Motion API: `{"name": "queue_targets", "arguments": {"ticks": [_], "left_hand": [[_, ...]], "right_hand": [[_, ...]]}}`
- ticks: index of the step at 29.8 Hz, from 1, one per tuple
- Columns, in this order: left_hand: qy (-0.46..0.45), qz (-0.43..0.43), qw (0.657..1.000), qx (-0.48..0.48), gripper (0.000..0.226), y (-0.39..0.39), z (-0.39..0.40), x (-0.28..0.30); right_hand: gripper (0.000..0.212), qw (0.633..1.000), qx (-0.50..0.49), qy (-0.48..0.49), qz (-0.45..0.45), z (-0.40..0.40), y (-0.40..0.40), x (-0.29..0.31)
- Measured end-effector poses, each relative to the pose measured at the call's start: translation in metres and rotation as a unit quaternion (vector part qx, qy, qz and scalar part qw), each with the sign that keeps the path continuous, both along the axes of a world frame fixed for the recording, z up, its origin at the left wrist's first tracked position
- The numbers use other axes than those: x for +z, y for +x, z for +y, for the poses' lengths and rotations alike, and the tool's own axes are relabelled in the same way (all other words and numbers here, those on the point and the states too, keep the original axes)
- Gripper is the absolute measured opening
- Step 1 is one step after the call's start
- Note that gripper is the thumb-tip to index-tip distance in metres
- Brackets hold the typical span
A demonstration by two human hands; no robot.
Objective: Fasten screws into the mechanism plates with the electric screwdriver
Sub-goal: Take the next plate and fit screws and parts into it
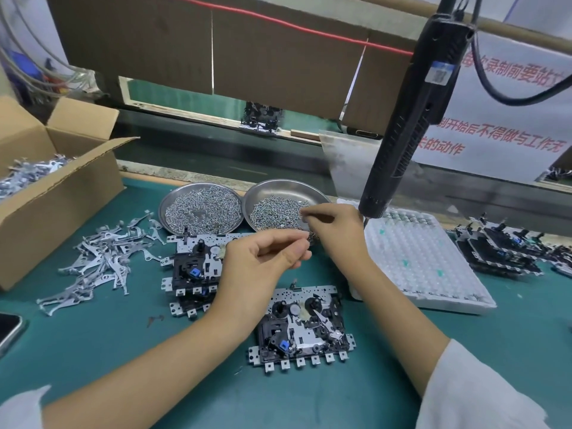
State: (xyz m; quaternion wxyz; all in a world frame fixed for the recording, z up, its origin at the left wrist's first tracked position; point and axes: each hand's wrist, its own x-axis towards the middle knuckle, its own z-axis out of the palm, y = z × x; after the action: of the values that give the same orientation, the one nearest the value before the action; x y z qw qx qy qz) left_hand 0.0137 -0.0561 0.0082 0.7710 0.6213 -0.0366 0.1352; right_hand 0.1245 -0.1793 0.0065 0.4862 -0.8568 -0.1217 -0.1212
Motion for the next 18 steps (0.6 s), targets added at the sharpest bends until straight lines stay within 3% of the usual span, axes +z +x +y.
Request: {"name": "queue_targets", "arguments": {"ticks": [6,12,18], "left_hand": [[0.016,-0.021,1.0,0.005,0.017,-0.001,0.001,0.0],[0.037,-0.016,0.999,0.005,0.013,-0.003,-0.001,-0.003],[0.067,-0.019,0.998,0.01,0.013,-0.003,-0.004,-0.006]], "right_hand": [[0.025,0.964,0.138,0.2,0.109,-0.015,-0.037,0.008],[0.027,0.922,0.121,0.326,0.17,-0.036,-0.068,0.006],[0.014,0.854,0.157,0.447,0.214,-0.032,-0.077,0.003]]}}
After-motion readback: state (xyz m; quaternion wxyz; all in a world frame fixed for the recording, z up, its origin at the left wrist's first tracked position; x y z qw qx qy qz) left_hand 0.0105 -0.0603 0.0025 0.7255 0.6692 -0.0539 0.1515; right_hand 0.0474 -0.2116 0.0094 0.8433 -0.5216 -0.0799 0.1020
